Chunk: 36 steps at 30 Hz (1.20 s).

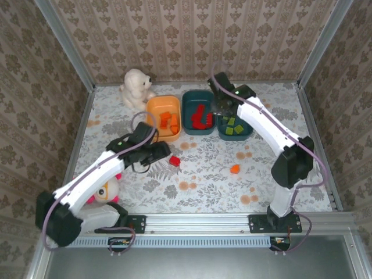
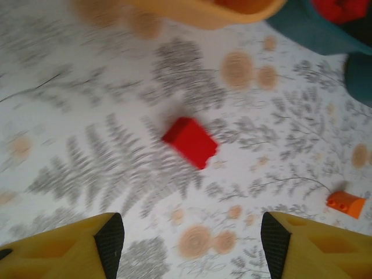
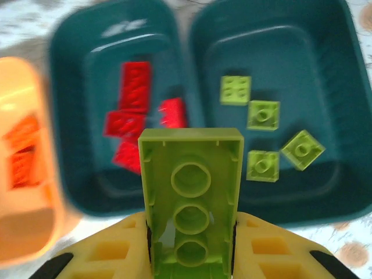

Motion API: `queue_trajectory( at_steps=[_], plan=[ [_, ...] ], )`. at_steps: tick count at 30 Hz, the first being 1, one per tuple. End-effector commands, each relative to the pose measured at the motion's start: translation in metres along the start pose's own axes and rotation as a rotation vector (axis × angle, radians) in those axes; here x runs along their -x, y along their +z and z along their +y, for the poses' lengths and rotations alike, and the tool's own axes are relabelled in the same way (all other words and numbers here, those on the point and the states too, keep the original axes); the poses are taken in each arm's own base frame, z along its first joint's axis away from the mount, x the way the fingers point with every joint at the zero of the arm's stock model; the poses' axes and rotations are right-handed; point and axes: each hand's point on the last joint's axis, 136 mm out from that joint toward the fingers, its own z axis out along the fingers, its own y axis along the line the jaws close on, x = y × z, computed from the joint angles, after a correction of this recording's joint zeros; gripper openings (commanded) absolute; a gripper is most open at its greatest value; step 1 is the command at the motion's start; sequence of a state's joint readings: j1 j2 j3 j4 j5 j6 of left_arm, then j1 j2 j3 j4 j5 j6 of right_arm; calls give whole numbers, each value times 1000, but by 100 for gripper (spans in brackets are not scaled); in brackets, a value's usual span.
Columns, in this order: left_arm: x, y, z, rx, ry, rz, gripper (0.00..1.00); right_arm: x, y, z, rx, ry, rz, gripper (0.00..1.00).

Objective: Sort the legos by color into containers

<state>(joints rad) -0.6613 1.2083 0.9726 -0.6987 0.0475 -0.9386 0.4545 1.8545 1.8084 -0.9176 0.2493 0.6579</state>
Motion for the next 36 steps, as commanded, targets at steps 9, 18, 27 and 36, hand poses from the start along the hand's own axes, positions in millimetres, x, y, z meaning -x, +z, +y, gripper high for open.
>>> queue_trajectory(
  at_steps=[9,18,27,36],
  plan=[
    [6,55,-131,-143,427,88,66,33,129,-77,-191,11,195,18],
    [-4,86,-162,-154,524,160,66,28,176,-91,-239,10,263,21],
    [-29,104,-188,-176,627,244,66,29,177,-92,-221,25,275,47],
    [-67,112,-199,-199,789,309,67,102,49,-82,-116,86,-2,66]
  ],
)
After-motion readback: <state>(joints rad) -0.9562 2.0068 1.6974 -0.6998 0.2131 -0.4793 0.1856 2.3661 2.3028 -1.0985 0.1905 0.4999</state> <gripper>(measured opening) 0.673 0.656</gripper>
